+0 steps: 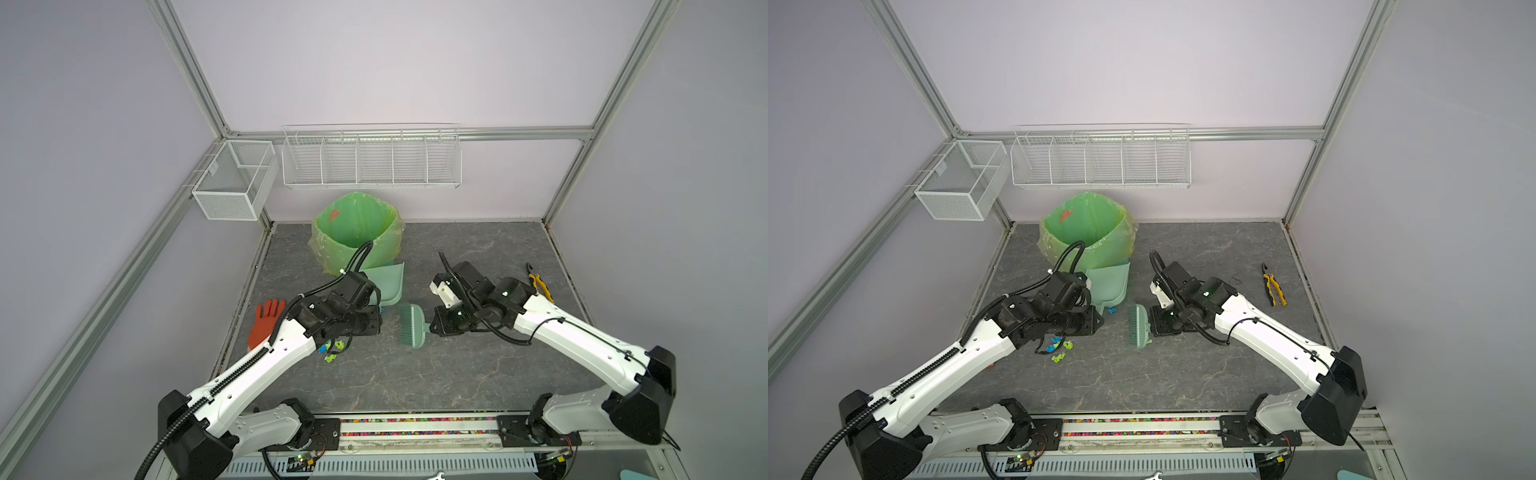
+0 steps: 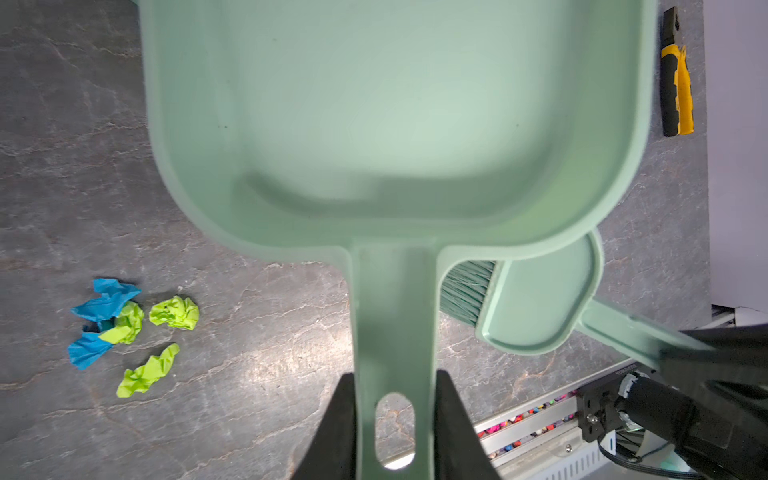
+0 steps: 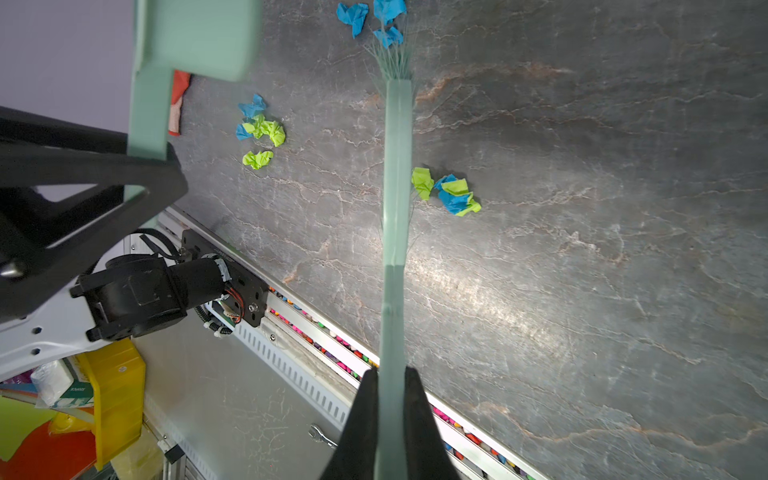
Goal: Sweep away the paper scraps from the table
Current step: 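Sweep the lime-and-blue scraps toward the dustpan with the right gripper's brush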
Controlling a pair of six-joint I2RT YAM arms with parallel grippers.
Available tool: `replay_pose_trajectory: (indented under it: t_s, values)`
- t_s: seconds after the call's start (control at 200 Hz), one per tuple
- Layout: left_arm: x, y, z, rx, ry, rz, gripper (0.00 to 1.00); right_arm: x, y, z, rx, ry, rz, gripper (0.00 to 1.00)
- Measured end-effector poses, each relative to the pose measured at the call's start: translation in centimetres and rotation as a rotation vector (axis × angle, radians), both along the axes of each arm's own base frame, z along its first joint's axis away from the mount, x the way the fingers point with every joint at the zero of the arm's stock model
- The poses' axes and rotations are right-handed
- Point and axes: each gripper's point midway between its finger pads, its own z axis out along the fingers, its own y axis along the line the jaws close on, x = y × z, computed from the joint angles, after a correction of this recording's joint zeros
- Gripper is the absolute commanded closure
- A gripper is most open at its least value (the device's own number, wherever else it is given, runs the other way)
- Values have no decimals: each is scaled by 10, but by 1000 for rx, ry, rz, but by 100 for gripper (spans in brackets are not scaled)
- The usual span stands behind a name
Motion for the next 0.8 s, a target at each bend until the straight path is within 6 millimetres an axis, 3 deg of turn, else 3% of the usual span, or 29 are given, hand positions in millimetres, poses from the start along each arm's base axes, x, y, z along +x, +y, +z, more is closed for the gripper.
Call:
replay_pose_trajectory:
  t_s: [0.205,0.42,0.605,0.8]
  values:
    - [1,7,-5,42,1,-2,100,-8,18,-21,-24,73,44,93]
    - [1,7,-12,70,16,-19,100,-6,14,-44,-116,137,60,93]
    - [1,3,-20,108,59,-49,100,5,-5,-53,-169,153,57,93]
    - [0,-3,-25,104,85,-76,100,25,-43,-61,-227,153,26,93]
